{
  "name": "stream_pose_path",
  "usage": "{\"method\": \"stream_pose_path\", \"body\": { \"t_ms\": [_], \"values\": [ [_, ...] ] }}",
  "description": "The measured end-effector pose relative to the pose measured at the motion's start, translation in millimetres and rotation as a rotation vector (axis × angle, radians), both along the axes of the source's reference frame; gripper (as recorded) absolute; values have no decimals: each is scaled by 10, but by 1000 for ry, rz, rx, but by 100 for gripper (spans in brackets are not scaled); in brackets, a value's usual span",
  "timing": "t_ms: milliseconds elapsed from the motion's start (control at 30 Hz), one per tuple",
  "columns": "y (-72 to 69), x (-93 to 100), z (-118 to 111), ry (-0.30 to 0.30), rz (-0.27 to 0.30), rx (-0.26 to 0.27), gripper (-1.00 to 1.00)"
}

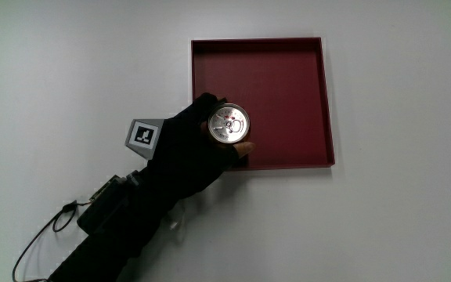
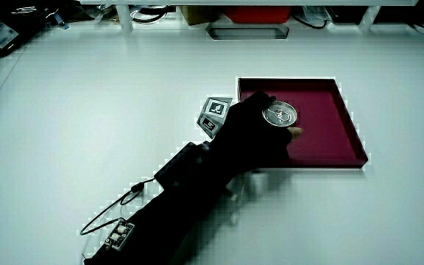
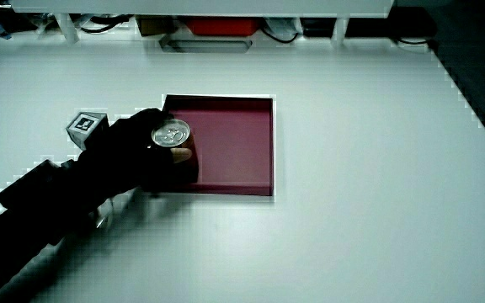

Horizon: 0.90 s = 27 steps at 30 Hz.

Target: Place red bull into plate

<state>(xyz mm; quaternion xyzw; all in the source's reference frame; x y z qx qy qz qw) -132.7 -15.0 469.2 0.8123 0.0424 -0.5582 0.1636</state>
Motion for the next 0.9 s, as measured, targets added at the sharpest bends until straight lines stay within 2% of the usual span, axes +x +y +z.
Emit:
{"method": "stream_pose_path", "body": {
  "t_ms": [33,67,200,267,300,333,367,400,433,467,533,600,833,867,900],
  "values": [
    [0,-1,1,3,1,2,0],
    [2,-9,11,-26,1,-1,0],
    [6,-2,16,-8,-2,-19,0],
    [7,-2,27,8,0,-1,-11],
    [10,-3,13,-15,-2,-22,-16],
    [7,-3,25,7,4,-6,-21],
    [8,-2,17,6,-2,-27,-26],
    [1,-2,26,16,5,-17,-32],
    [-2,-4,22,-1,10,-37,-37],
    [-6,-2,24,15,19,-29,-42],
    [-3,-10,-5,40,25,-60,-53],
    [-5,-41,-58,135,38,-102,-63],
    [-121,-252,-403,191,142,-98,-100],
    [-138,-282,-453,199,156,-98,-100],
    [-145,-315,-510,197,168,-121,-100]
  ]
}}
